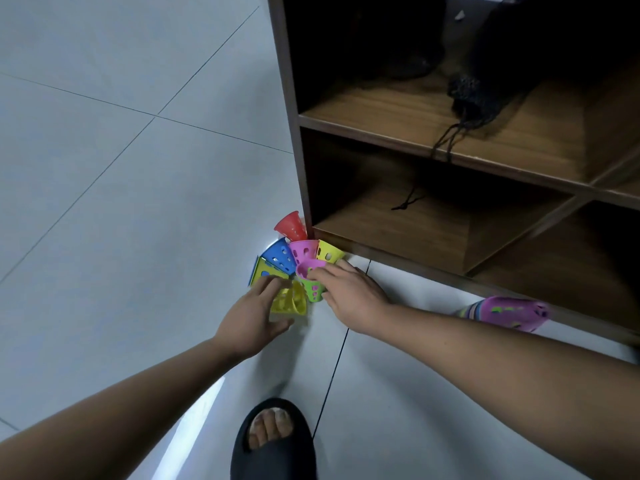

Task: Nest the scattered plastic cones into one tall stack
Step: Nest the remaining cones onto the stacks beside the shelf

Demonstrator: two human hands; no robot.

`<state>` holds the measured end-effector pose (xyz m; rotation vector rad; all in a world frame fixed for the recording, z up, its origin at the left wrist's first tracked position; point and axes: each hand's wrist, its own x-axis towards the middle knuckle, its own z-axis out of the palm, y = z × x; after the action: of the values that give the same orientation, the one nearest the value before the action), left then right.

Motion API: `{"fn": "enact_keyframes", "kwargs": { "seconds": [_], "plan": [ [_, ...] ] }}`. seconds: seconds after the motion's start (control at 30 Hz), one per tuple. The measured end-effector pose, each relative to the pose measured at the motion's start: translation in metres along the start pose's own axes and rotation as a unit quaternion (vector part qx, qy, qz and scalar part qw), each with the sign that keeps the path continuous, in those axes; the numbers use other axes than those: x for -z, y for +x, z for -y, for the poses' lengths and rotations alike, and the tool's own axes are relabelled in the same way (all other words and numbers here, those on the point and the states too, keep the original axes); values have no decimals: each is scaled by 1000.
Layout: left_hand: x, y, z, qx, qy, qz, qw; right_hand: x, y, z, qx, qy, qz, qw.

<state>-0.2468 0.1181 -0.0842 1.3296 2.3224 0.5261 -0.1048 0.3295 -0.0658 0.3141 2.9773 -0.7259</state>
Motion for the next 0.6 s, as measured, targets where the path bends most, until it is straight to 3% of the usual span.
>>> {"fn": "enact_keyframes", "kwargs": {
  "seconds": [0.17, 0.37, 0.6],
  "plan": [
    [-10, -1, -7, -21, 6, 21, 1000, -8, -6, -6, -35, 13, -39, 999],
    [-16, 1, -9, -31, 50, 37, 998, 3, -28, -18, -64, 128, -78, 987],
    [1, 10, -55, -2, -58, -13, 998, 71, -69, -14, -79, 195, -193, 958]
  ]
}}
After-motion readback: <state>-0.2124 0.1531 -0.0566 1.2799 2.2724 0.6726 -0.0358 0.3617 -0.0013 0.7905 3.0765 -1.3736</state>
